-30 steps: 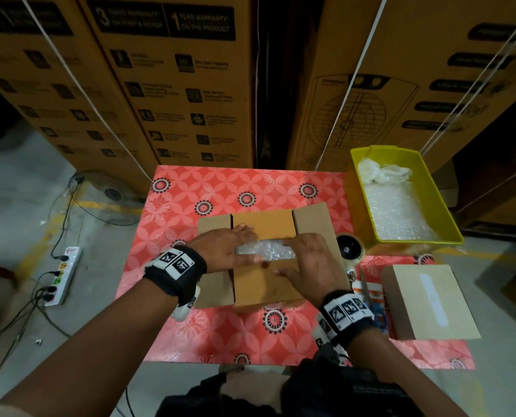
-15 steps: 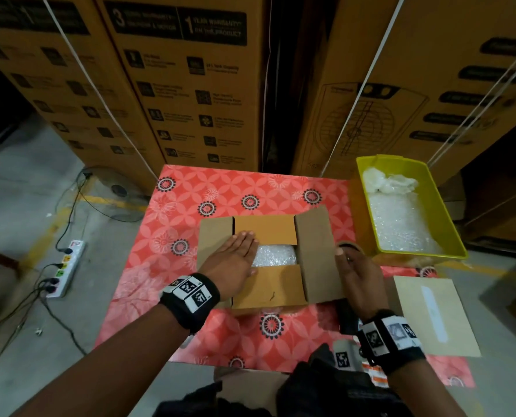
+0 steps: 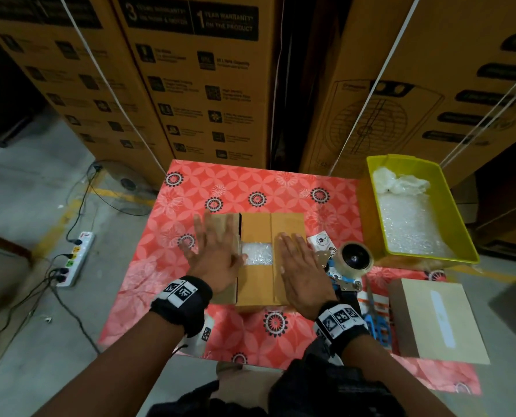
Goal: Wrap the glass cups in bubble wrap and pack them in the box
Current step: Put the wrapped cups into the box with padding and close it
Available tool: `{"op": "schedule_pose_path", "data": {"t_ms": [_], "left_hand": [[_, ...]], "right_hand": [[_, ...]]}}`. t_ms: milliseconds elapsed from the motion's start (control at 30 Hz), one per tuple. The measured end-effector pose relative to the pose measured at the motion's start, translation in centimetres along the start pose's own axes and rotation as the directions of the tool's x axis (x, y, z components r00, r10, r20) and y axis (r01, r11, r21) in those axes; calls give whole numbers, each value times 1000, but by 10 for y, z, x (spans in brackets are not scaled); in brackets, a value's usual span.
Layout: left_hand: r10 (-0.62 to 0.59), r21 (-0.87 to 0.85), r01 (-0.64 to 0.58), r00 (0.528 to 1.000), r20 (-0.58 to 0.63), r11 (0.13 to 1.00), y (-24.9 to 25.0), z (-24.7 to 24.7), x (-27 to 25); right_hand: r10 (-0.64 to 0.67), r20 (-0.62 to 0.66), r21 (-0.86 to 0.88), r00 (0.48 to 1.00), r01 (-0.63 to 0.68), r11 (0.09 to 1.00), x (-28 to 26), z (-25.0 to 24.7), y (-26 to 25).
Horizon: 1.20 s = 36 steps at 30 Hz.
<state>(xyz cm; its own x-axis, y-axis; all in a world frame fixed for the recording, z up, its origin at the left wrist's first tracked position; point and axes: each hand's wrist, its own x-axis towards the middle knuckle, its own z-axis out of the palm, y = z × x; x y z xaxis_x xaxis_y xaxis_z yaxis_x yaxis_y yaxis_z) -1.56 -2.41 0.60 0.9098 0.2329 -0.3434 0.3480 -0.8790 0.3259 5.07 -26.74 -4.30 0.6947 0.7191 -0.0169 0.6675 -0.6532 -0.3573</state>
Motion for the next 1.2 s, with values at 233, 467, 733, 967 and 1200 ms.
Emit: {"op": "schedule_pose_path", "data": {"t_ms": [233, 467, 733, 967, 1200], "left_hand": [[-217, -383, 168, 972, -88, 908, -26, -21, 1], [75, -497, -296, 906, -416, 816, -7, -34, -14], [433, 135, -467, 874, 219, 874, 19, 17, -4], [417, 294, -472, 879, 231, 831, 28, 26, -6], [460, 324, -475, 879, 125, 818, 24, 34, -9]], "right_hand": [[84, -52, 62, 995, -80, 995, 5, 5, 2], [54, -86, 157, 995, -40, 987, 7, 13, 8], [166, -122, 399, 979, -105, 911, 2, 15, 14], [112, 6, 463, 994, -102, 880, 0, 7, 21], [286, 56, 620, 956, -258, 741, -4, 7, 21]]}}
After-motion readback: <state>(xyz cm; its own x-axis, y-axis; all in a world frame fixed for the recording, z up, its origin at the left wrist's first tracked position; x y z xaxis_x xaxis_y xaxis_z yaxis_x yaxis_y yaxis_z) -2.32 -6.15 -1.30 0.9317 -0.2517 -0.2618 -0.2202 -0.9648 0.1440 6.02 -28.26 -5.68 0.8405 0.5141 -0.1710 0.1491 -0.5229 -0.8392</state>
